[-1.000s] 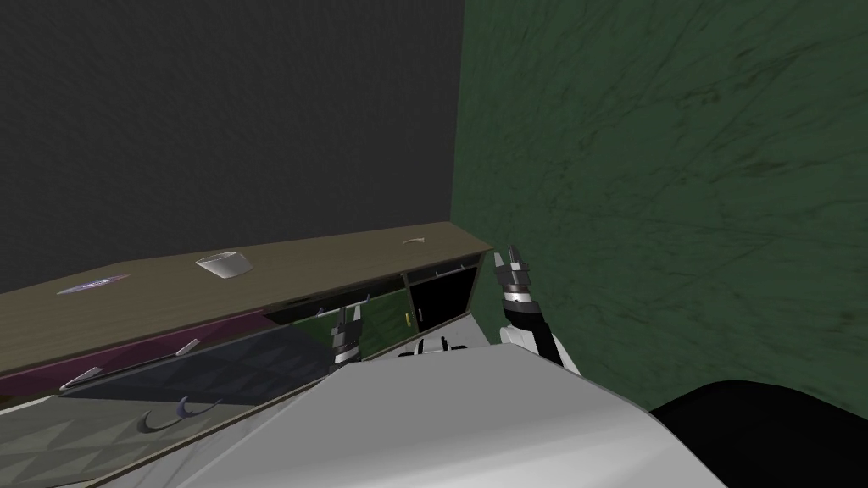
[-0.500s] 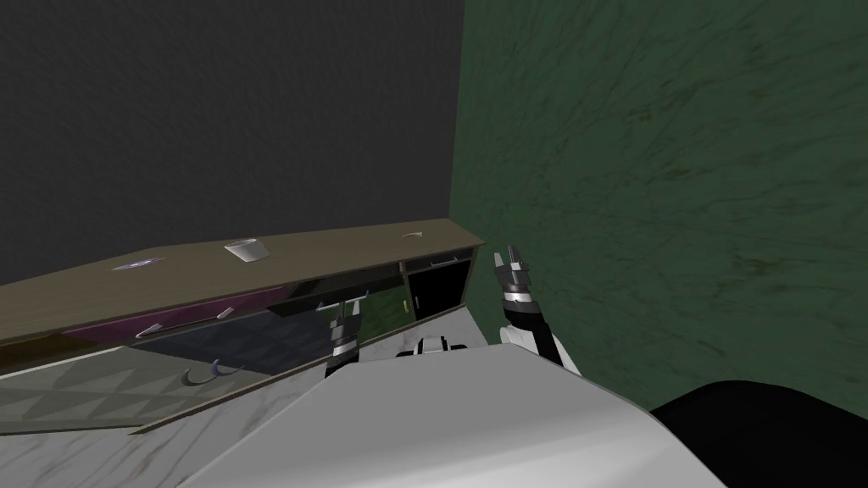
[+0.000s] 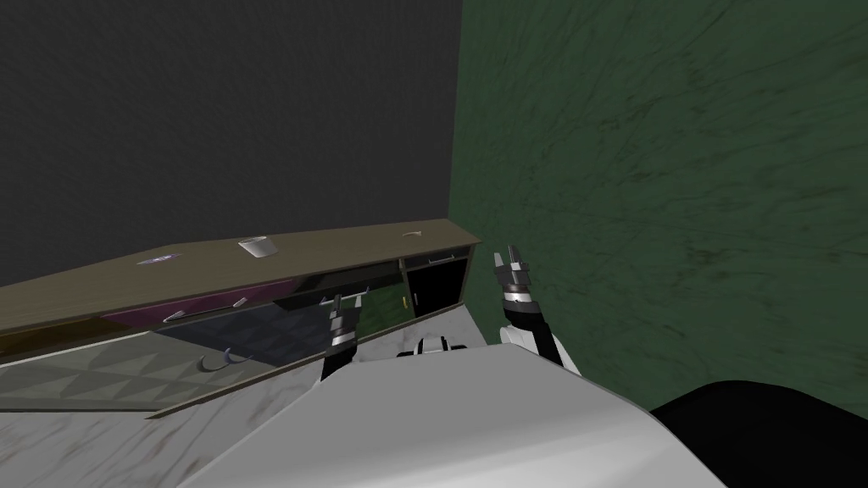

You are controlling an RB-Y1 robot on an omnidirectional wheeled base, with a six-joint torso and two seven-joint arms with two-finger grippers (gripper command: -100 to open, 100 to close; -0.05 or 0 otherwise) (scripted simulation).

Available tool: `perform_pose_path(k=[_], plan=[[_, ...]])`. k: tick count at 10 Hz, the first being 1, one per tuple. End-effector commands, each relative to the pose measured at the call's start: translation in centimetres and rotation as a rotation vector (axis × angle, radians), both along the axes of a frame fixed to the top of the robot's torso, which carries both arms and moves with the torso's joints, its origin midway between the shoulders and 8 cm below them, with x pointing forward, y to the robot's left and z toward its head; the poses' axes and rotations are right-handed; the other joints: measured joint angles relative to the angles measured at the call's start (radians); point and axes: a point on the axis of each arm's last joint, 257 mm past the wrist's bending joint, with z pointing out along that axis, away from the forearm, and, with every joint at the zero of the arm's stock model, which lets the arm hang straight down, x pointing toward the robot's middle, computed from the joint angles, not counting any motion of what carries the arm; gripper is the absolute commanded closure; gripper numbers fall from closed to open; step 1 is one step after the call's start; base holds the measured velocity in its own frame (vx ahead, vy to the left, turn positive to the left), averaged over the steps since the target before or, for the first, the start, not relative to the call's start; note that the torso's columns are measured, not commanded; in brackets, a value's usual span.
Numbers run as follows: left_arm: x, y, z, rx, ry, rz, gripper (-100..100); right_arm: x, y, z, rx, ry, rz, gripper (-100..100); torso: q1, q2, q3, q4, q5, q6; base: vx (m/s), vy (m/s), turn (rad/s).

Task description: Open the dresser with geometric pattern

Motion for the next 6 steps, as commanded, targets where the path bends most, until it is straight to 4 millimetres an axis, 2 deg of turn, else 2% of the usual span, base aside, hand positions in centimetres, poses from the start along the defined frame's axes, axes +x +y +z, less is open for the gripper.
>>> perform_pose_path(k=[1, 4, 6], plan=[[1.4, 0.6, 2.0, 0.001, -0.016, -0.007, -100, 0.0, 0.0, 0.0, 0.0, 0.0, 0.0, 0, -0.001, 0.003, 0.002, 0.002, -0.002, 0.0, -0.037, -0.025, 0.014], [2.4, 1.1, 3.1, -0.001, -0.016, -0.011, -100, 0.0, 0.0, 0.0, 0.0, 0.0, 0.0, 0, -0.004, 0.007, 0.004, 0.006, -0.004, 0.0, -0.03, -0.023, 0.009], [2.4, 1.1, 3.1, -0.001, -0.016, -0.011, -100, 0.0, 0.0, 0.0, 0.0, 0.0, 0.0, 0, -0.005, 0.01, 0.005, 0.007, -0.005, -0.002, -0.019, -0.014, 0.003]])
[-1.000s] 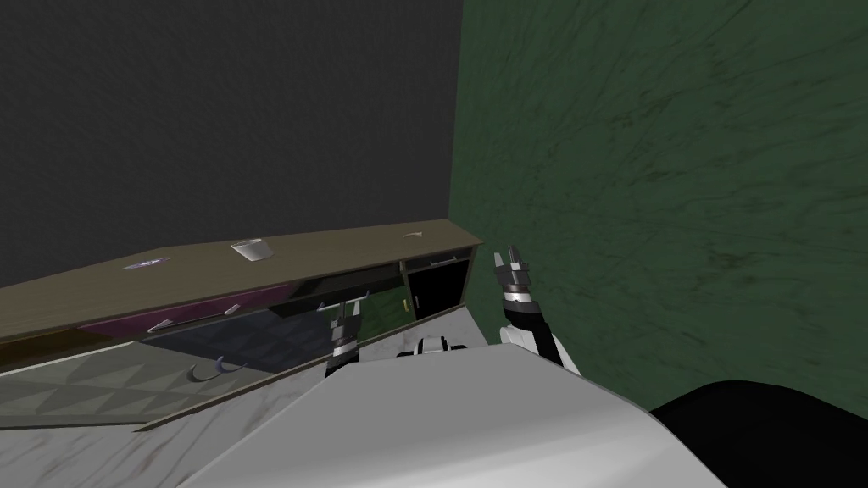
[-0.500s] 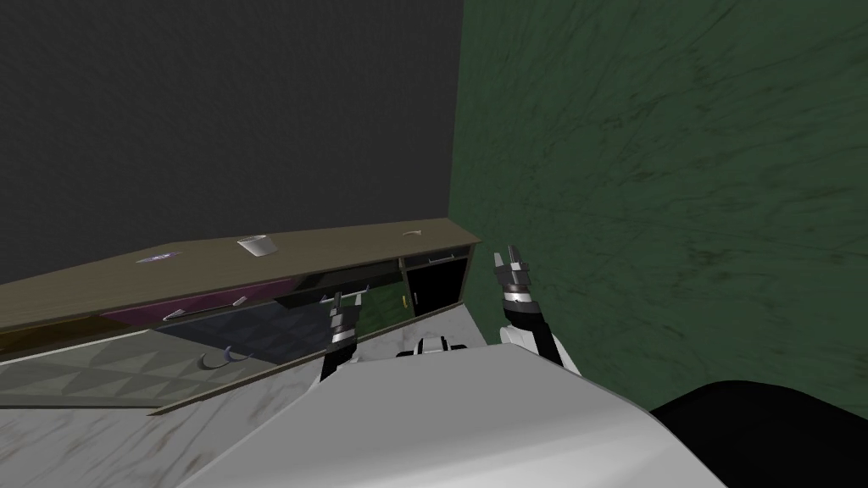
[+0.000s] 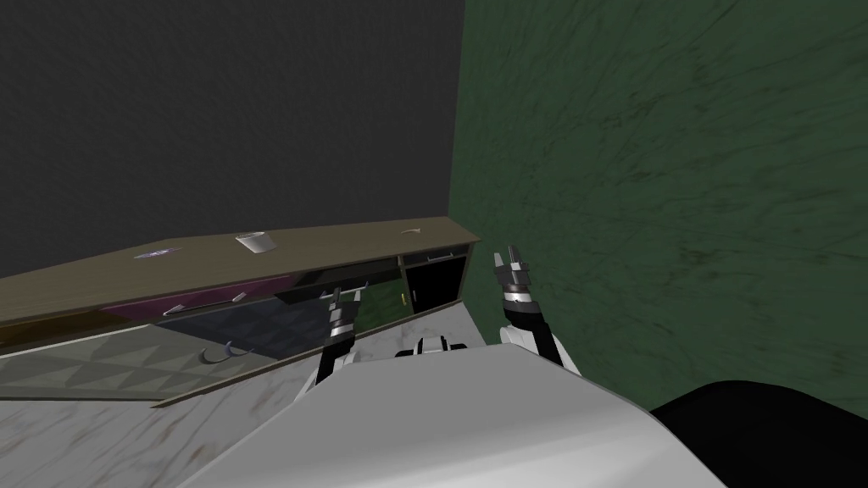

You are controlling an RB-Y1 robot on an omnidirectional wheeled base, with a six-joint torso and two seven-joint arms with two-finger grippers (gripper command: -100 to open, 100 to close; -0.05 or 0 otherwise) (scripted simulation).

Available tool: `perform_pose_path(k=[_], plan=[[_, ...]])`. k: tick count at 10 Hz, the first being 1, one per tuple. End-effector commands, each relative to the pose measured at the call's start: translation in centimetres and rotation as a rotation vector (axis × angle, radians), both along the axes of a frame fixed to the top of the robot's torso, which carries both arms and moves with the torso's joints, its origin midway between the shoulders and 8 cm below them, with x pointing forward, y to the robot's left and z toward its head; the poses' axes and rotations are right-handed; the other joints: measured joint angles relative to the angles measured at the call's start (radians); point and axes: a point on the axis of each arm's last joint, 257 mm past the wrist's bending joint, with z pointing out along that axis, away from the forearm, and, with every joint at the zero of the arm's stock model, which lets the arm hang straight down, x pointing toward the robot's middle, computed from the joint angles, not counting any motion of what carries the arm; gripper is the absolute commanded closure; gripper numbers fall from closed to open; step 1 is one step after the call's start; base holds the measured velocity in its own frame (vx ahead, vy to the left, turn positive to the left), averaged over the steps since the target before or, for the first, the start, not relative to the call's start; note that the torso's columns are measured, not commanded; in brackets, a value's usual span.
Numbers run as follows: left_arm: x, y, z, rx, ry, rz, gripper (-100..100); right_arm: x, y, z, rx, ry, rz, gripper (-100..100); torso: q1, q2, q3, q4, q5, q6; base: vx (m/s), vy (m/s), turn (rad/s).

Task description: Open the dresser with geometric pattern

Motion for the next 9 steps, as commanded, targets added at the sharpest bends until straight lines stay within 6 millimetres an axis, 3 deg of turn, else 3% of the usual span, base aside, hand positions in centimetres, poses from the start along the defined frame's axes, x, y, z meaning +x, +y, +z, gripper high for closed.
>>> perform_pose_path(k=[1, 2, 3, 4, 9], plan=[[0.2, -0.1, 1.7, 0.007, -0.04, -0.003, -100, 0.0, 0.0, 0.0, 0.0, 0.0, 0.0, 0, 0.0, 0.0, 0.0, 0.0, 0.0, 0.001, 0.0, 0.0, 0.0], [0.7, 0.1, 2.3, 0.006, -0.04, -0.006, -100, 0.0, 0.0, 0.0, 0.0, 0.0, 0.0, 0, -0.001, 0.0, 0.0, 0.001, -0.001, 0.001, -0.013, -0.011, 0.003], [0.0, 0.0, 0.3, -0.002, 0.005, -0.001, -100, 0.0, 0.0, 0.0, 0.0, 0.0, 0.0, 0, -0.002, 0.002, 0.001, 0.002, -0.002, 0.0, 0.0, 0.0, 0.0], [0.0, 0.0, -0.1, -0.005, 0.017, 0.0, 0, 0.0, 0.0, 0.0, 0.0, 0.0, 0.0, 0, 0.0, 0.0, 0.0, -0.001, 0.001, 0.001, 0.0, 0.0, 0.0], [-0.2, 0.1, -1.5, -0.012, 0.056, 0.005, 0, 0.0, 0.0, 0.0, 0.0, 0.0, 0.0, 0, 0.007, -0.012, -0.006, -0.01, 0.008, 0.002, 0.0, 0.0, 0.0]])
